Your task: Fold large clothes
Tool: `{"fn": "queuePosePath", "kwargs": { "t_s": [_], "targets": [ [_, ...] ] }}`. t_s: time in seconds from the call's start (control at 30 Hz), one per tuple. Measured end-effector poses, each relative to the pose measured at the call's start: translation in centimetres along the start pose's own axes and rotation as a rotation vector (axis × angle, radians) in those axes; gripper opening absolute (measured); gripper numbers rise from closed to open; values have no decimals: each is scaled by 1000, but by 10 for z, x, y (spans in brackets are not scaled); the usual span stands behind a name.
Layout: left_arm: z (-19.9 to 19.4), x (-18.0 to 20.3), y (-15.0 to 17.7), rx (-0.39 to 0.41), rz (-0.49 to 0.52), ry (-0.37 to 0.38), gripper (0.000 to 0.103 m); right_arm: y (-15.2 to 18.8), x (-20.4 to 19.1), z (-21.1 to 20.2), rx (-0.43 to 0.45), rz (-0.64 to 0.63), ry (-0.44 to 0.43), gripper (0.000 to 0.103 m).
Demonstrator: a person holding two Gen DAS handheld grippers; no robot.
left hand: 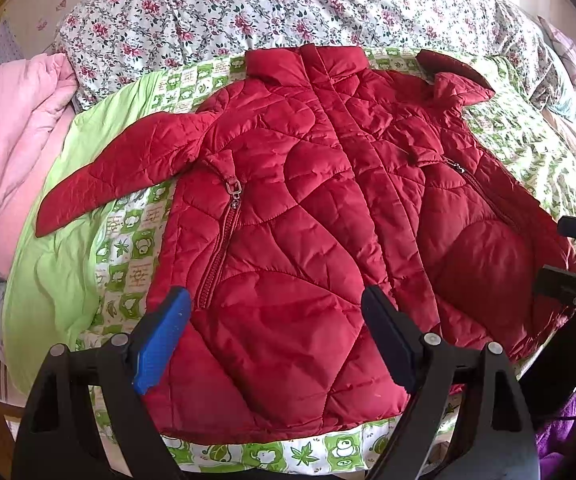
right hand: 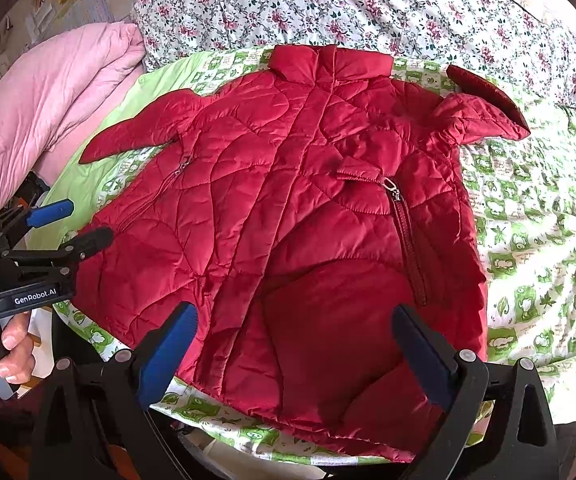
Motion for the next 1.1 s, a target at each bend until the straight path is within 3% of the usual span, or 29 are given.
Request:
{"fn": "queuePosePath", "kwargs": {
  "t_s": [0.47, 1.1],
  "targets": [
    [10, 2, -9, 15, -3, 34, 88, -16, 8, 3, 45, 18, -14, 98],
    [43, -5, -41, 9, -33, 39, 88, -57, 81, 13, 127, 92, 55, 96]
  ]
}}
Point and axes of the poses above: each gripper's, at about its wrist camera, not at the fingertips, and z roughly the way its jaws point, x to its right, y to its underside, the point moved 10 cm from there along z, roughly the way its jaws point, and after that the axes turned 6 degrees about -z, right-handed, at the moved point
